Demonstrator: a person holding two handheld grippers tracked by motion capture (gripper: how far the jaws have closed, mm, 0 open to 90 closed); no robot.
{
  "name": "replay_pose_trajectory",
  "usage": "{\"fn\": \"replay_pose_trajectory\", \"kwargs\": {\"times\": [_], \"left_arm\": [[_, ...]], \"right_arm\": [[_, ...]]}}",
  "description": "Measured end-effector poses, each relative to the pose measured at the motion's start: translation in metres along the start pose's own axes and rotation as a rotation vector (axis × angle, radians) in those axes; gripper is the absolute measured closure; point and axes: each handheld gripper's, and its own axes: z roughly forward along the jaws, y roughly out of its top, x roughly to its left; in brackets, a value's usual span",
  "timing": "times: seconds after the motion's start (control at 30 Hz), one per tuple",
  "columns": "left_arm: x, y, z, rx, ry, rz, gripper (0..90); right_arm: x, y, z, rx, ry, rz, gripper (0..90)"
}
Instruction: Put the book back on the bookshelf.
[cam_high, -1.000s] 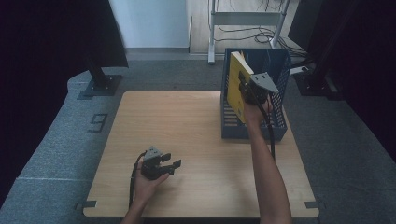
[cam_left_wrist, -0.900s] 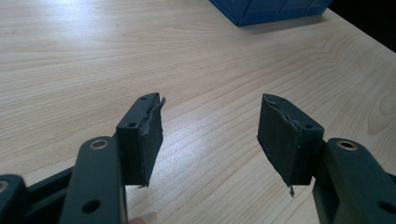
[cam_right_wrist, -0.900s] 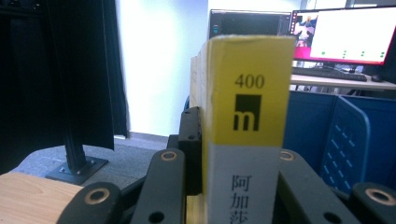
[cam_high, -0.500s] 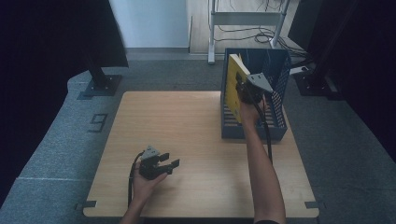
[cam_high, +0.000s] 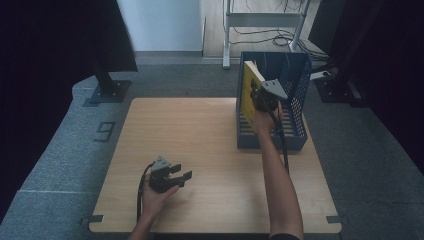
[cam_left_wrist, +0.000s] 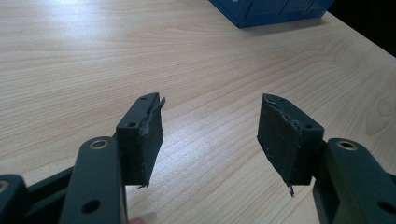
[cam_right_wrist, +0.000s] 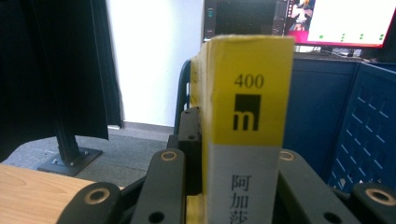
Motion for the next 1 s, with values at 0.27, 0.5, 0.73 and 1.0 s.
{"fn": "replay_pose_trajectory", "kwargs": {"times": [0.27,0.5,0.73,1.0], "left_arm": [[0.001,-0.001,0.000,0.002,0.004,0.001,40.0],[0.002,-0.002,0.000,0.002,0.003,-0.005,40.1],[0.004,-0.003,-0.001,-0.003,0.004,-0.008,40.1],[0.009,-0.004,-0.004,-0.007,0.011,-0.015,40.5]], "right_arm": [[-0.003,-0.004,0.007,-0.006,-0.013,0.019,74.7],[-0.002,-0.015,0.016,0.012,-0.020,0.032,74.6],[0.003,-0.027,0.025,0.026,-0.024,0.028,74.6],[0.006,-0.043,0.029,0.031,-0.038,0.042,74.5]]}}
